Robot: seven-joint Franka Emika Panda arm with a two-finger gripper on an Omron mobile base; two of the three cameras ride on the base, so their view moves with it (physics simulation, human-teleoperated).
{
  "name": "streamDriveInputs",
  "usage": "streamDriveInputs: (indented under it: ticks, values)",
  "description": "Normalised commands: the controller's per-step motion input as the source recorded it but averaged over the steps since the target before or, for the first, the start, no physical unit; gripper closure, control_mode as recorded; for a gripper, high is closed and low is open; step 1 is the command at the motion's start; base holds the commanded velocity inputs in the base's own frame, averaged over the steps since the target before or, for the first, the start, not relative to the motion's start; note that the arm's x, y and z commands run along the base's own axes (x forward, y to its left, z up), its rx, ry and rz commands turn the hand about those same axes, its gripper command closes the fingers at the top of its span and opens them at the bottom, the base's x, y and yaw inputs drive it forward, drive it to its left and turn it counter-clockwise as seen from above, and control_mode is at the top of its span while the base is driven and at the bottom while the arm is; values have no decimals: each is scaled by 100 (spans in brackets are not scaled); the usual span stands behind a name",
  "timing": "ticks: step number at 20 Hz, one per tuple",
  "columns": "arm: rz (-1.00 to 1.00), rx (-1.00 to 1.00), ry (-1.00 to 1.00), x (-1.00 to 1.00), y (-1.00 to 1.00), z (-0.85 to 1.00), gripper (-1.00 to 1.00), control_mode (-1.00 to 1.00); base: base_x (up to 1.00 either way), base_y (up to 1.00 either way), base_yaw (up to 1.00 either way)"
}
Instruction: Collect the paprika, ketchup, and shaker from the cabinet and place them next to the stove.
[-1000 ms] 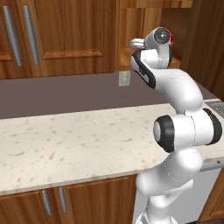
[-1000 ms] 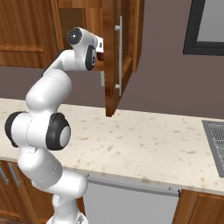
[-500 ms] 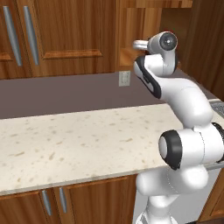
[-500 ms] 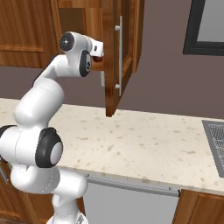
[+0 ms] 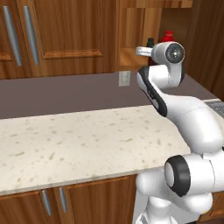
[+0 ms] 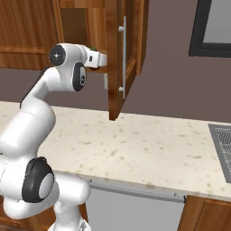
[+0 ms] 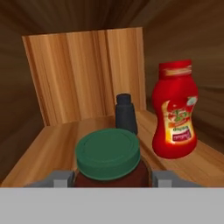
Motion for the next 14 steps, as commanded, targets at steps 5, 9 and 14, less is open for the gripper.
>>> streamDriveInputs:
  ticks: [5,9,14]
  values:
    - [0,0,-2,-65,13,0,100,-100,0,0,0]
    - [0,0,0,-71,7,0,100,-100,0,0,0]
    - [-7,0,0,-91,0,2,100,-100,0,0,0]
